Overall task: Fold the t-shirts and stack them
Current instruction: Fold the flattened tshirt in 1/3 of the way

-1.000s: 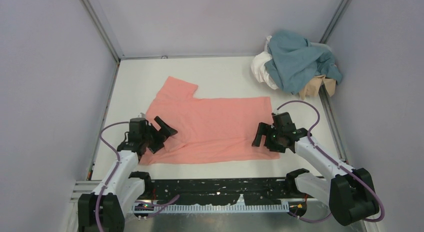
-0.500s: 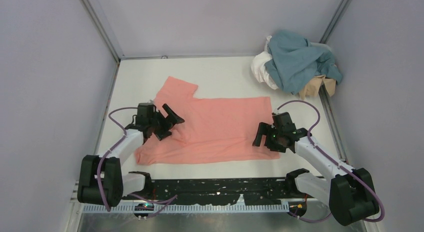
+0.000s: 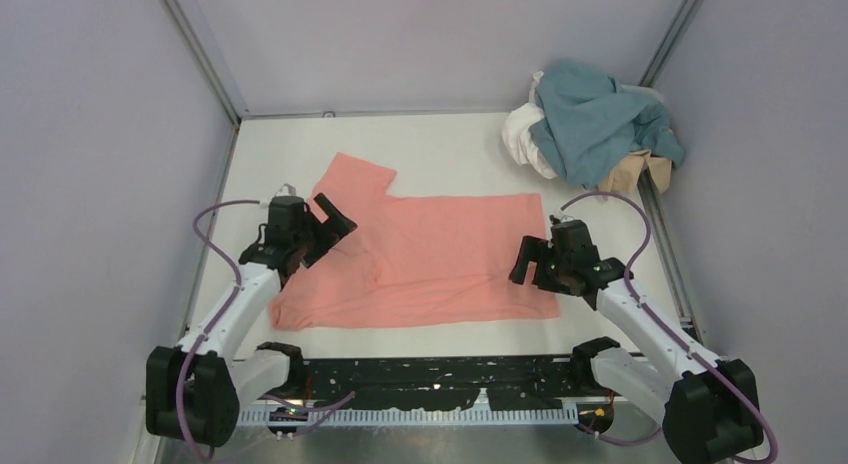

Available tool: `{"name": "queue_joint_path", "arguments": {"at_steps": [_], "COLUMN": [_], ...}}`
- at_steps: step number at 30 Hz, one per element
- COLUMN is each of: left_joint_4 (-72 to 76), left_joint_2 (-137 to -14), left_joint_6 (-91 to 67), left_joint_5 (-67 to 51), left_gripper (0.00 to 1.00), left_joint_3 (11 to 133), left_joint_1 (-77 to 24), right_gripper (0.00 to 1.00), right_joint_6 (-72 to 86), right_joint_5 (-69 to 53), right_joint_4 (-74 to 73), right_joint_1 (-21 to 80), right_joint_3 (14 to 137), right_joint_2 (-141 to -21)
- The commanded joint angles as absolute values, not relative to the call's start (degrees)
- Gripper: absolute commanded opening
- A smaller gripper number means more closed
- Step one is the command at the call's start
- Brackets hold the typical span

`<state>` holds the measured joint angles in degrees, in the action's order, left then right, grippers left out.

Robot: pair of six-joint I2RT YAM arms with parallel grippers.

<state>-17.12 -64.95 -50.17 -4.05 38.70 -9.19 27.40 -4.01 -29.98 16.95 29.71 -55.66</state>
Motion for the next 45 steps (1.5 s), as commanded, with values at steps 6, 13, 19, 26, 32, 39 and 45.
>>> {"name": "queue_joint_path", "arguments": {"at_steps": [6, 13, 19, 26, 32, 39, 45], "left_joint_4": [-16.2, -17.0, -23.4, -26.6, -26.7, -26.7, -31.2], "left_joint_2": [-51.9, -50.3, -47.7, -40.3, -37.9, -38.5, -36.5], "left_joint_6": [-51.5, -52.8, -53.0, -53.8, -53.3, -52.7, -52.9], "left_joint_5": [-4.9, -3.1, -2.7, -4.4, -6.1, -8.5, -8.3], "left_gripper": [1.0, 1.0, 1.0, 1.0, 1.0, 1.0, 1.0], "left_joint_3": [24.8, 18.4, 16.4, 12.8, 11.8, 12.2, 13.3], "left_joint_1": [-15.6, -16.6, -16.6, -16.7, -16.7, -16.8, -16.8], "right_gripper": [0.95, 0.95, 0.95, 0.95, 0.95, 0.95, 0.95], "right_joint_6": [29.6, 33.4, 36.0, 38.7, 39.7, 41.1, 43.6], "right_joint_5": [-1.7, 5.3, 4.5, 1.7, -3.0, -6.3, -7.4], "right_joint_4": [-21.7, -22.6, -28.1, -38.6, -41.5, -46.6, -50.3], "right_joint_1": [24.7, 27.8, 27.9, 27.9, 27.9, 29.0, 31.0], "right_joint_3": [29.3, 25.7, 23.2, 24.0, 21.9, 22.2, 23.7], "right_joint_2": [-54.4, -59.6, -55.6, -50.3, -50.6, -49.0, -50.3]}}
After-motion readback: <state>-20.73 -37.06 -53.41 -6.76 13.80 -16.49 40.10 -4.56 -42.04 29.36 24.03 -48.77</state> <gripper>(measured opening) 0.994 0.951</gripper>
